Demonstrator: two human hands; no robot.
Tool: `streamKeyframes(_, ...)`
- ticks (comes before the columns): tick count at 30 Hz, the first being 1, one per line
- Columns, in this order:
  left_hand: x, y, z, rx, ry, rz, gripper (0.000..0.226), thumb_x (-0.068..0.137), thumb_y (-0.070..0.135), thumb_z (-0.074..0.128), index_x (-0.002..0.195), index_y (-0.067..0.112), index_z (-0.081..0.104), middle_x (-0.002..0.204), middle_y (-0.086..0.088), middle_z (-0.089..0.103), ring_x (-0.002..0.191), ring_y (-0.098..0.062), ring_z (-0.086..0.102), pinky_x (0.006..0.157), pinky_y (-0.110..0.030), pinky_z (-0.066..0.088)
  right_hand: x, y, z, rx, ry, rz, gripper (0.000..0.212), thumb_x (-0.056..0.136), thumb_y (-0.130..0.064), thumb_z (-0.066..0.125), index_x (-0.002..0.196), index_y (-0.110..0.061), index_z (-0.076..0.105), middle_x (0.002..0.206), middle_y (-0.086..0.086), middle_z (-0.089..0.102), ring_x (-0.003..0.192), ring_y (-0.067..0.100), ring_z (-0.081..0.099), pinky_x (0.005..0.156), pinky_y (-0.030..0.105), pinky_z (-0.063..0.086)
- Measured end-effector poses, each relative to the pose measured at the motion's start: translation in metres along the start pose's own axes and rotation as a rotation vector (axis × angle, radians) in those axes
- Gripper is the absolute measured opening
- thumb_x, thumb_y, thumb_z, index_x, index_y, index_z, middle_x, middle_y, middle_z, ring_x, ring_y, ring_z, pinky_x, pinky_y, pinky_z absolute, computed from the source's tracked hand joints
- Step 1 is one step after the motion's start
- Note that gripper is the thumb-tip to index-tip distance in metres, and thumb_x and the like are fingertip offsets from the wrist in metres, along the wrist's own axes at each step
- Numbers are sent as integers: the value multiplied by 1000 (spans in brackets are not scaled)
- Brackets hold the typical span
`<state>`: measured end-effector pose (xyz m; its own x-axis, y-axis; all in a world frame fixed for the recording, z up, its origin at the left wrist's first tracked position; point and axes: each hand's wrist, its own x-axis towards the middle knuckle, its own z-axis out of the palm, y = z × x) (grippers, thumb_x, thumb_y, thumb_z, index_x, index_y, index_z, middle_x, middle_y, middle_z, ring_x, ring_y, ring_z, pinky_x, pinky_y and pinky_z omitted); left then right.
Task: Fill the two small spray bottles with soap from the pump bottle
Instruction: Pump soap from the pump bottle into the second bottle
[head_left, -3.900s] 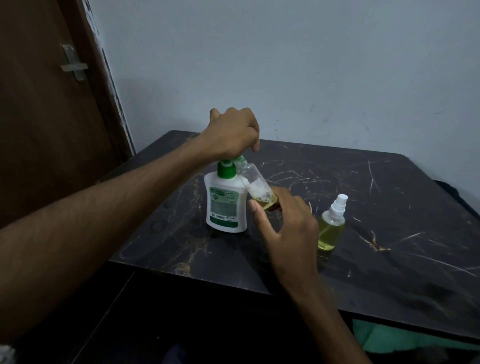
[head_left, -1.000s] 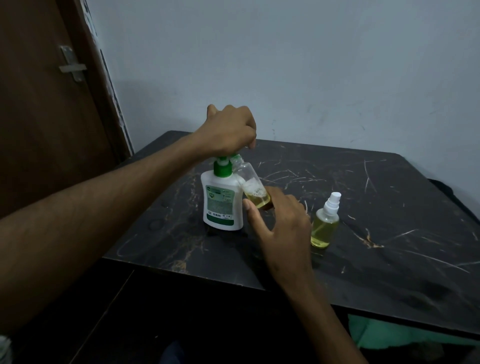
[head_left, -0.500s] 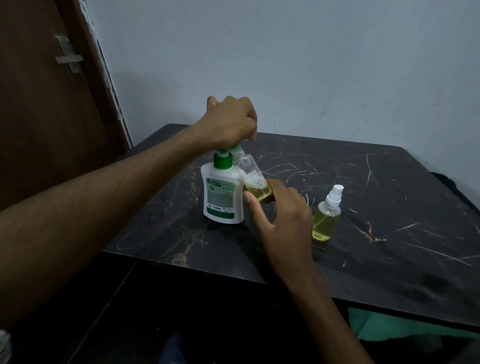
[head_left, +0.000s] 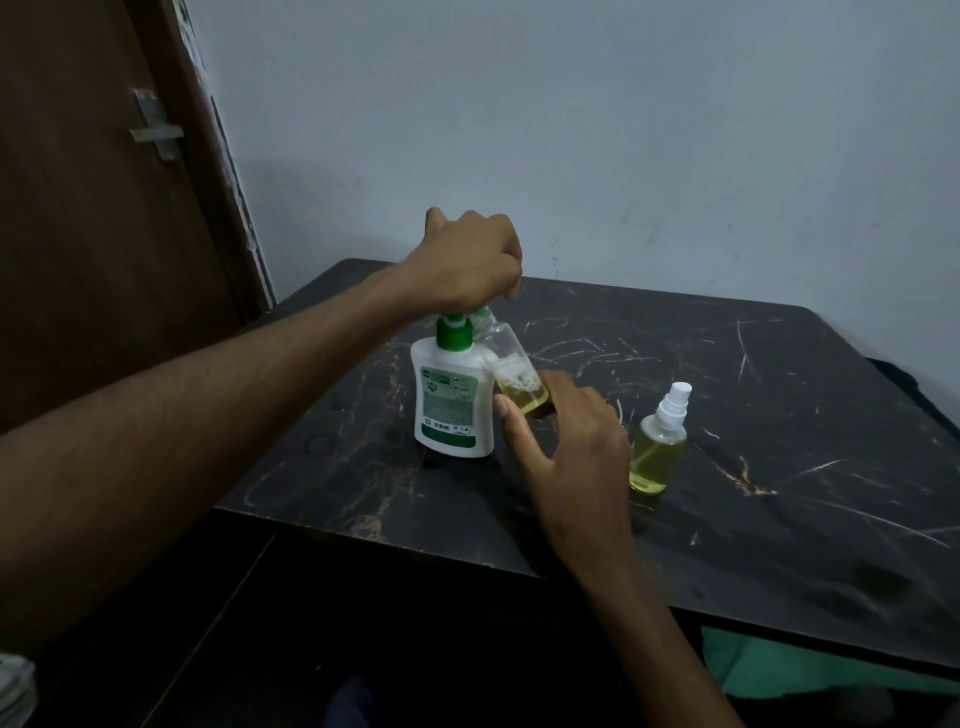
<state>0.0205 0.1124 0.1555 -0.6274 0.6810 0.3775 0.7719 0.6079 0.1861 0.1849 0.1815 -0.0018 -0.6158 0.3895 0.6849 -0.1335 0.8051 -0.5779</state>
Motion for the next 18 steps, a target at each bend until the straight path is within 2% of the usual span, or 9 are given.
streamKeyframes(3, 3, 0, -2, -1, 13, 6, 21, 84, 19, 56, 83, 21, 77, 85, 17, 64, 93, -16, 58, 104, -51, 25, 0, 0, 0, 5, 5, -4, 38, 103, -57, 51, 116, -25, 66, 95, -14, 60, 87, 7, 53, 78, 34, 47)
streamKeyframes(8, 1, -3, 4, -4, 4, -5, 20, 86, 18, 56, 84, 23, 76, 82, 20, 59, 94, -16, 56, 105, -51, 25, 1, 1, 1, 4, 9, -6, 39, 103, -56, 51, 119, -24, 67, 97, -13, 63, 89, 9, 55, 80, 36, 48)
streamKeyframes(13, 4, 0, -2, 9, 17, 16, 22, 86, 18, 57, 85, 20, 78, 87, 16, 66, 92, -16, 58, 105, -50, 24, 1, 0, 1, 3, 21, -11, 37, 103, -55, 52, 116, -24, 67, 96, -16, 59, 87, 6, 53, 77, 34, 46)
streamKeyframes(18, 4, -3, 5, 16, -17, -19, 18, 85, 19, 59, 83, 23, 76, 82, 21, 59, 96, -17, 58, 105, -51, 24, 1, 1, 1, 4, 4, 4, 38, 103, -56, 52, 120, -25, 66, 98, -14, 61, 89, 8, 54, 79, 33, 45)
